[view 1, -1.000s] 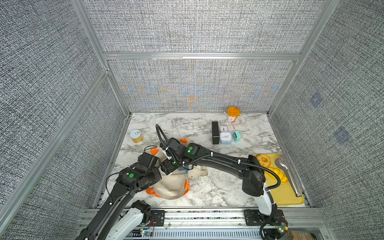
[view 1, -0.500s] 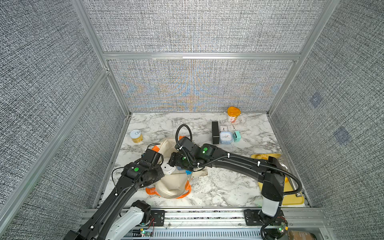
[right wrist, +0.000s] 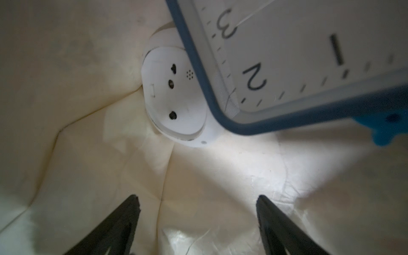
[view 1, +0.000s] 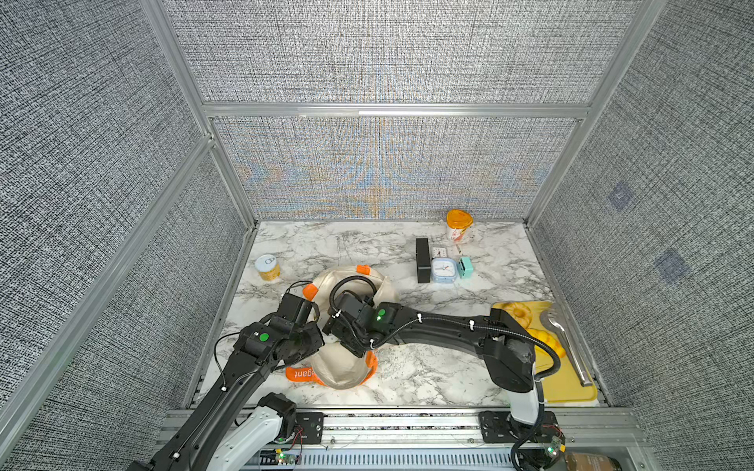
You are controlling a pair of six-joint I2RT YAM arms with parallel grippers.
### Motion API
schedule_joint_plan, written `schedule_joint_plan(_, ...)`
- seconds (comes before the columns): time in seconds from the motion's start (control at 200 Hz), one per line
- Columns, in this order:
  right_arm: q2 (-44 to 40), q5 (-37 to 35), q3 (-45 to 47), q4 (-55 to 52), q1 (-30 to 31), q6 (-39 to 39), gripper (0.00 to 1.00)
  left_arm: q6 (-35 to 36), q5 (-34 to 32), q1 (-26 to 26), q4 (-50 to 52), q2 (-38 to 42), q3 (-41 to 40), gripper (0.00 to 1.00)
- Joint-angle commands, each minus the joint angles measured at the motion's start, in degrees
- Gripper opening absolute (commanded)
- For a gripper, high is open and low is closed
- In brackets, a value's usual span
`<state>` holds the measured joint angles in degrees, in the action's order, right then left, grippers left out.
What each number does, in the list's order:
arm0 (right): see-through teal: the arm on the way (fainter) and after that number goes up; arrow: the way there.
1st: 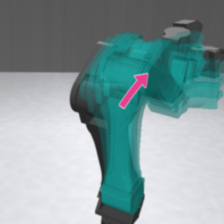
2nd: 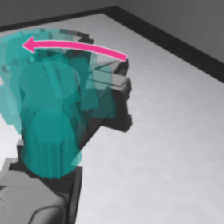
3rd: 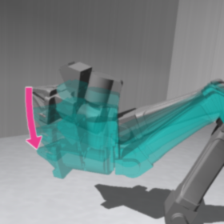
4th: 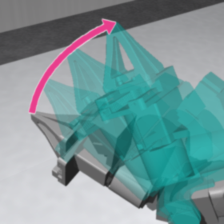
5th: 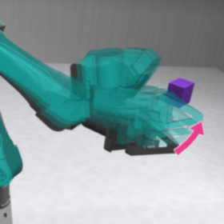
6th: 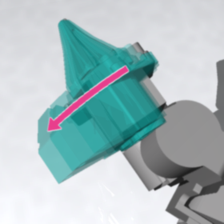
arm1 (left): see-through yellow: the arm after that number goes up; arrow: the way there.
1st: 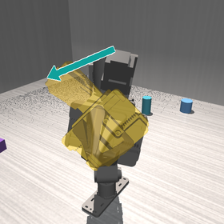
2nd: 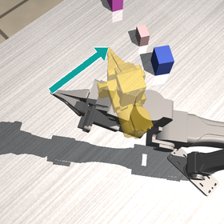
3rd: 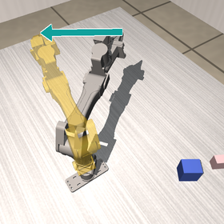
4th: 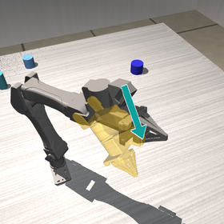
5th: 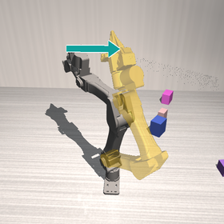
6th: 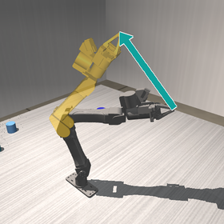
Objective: Take the alarm clock out of the canvas bag
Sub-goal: Pick up the alarm from the canvas bag.
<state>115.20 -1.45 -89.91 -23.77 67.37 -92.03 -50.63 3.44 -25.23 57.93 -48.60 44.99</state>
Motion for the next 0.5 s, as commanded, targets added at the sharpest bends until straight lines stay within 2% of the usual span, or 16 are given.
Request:
schedule_joint_plan(0.0, 0.4, -5.3, 3.6, 6.2, 0.2, -3.0, 0.86, -0.4, 2.3, 0.0, -0.4, 0.0, -0.4, 0.0)
schedule_joint_plan(0.16, 2.0, -5.1, 9.5, 19.1, -0.2, -5.1, 0.86, -0.4, 2.1, 0.1, -0.8, -0.3, -0.5, 0.0)
schedule_joint_plan(0.31, 3.4, -5.5, 11.6, 28.4, -0.4, -3.4, 0.86, -0.1, 1.8, 0.1, -0.8, -1.1, -0.2, 0.0)
schedule_joint_plan(0.495, 5.4, -4.9, 11.0, 29.8, -1.2, -3.2, 0.85, 0.3, 0.9, 0.1, -0.3, -1.4, -0.3, 0.0)
